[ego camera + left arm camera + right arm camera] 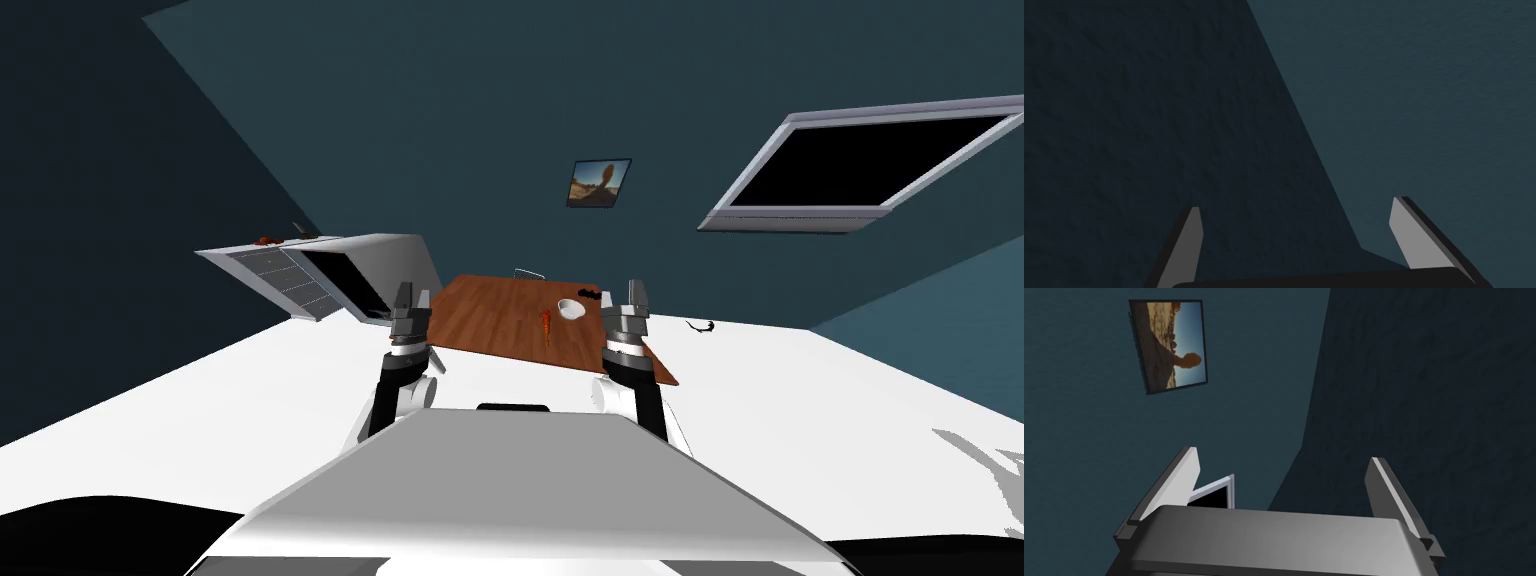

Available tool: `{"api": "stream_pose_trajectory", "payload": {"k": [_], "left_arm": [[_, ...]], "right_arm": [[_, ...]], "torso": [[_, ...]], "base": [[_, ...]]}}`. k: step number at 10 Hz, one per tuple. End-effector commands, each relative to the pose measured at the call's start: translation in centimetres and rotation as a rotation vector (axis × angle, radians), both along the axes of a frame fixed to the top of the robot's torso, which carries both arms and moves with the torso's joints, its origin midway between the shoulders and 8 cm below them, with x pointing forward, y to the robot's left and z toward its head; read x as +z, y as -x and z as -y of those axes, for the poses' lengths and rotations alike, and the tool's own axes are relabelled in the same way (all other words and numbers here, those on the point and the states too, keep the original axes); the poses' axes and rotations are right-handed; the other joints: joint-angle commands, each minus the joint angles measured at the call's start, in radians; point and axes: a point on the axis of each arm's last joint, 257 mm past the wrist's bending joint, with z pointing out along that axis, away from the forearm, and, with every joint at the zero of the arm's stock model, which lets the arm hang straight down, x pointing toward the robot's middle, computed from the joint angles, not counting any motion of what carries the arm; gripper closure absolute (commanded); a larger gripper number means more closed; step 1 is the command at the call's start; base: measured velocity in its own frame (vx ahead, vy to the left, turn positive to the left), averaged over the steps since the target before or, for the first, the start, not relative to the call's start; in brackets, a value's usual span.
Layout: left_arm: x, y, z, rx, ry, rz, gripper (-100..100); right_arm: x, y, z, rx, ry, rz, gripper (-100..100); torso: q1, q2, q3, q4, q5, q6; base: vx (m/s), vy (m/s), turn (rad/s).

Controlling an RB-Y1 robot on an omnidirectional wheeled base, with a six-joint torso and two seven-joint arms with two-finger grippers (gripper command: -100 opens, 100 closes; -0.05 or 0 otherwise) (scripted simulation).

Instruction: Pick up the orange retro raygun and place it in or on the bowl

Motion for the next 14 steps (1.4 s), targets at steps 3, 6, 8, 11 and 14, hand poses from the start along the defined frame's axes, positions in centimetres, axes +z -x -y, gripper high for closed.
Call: {"api": "stream_pose_trajectory", "payload": {"k": [3, 6, 8, 11, 14], "left_arm": [[0.0, 0.0, 0.0, 0.0, 0.0, 0.0, 0], [0.0, 0.0, 0.0, 0.0, 0.0, 0.0, 0], [0.0, 0.0, 0.0, 0.0, 0.0, 0.0, 0], [0.0, 0.0, 0.0, 0.0, 0.0, 0.0, 0], [0.0, 0.0, 0.0, 0.0, 0.0, 0.0, 0]], "right_arm": [[-2.2, -0.6, -1.6, 0.065, 0.042, -0.063, -100], [-6.4, -1.1, -3.6, 0.142, 0.054, -0.166, -100], [-8.2, -1.1, -4.3, 0.173, 0.061, -0.212, -100], [-12.4, -0.8, -5.8, 0.232, 0.059, -0.315, -100], [-19.8, 1.0, -7.9, 0.313, 0.038, -0.492, -100]], "torso": [[0.001, -0.001, 0.0, 0.0, 0.0, 0.0], [0.003, -0.001, 0.0, 0.0, 0.001, 0.0], [0.002, -0.001, -0.001, 0.0, 0.001, 0.0], [0.004, -0.001, -0.001, 0.0, 0.001, 0.0], [0.003, -0.001, 0.0, 0.0, 0.001, 0.0]], "base": [[0.009, 0.024, 0.141], [0.015, 0.045, 0.236], [0.014, 0.032, 0.121], [0.028, 0.049, 0.252], [0.024, 0.052, 0.334]]}}
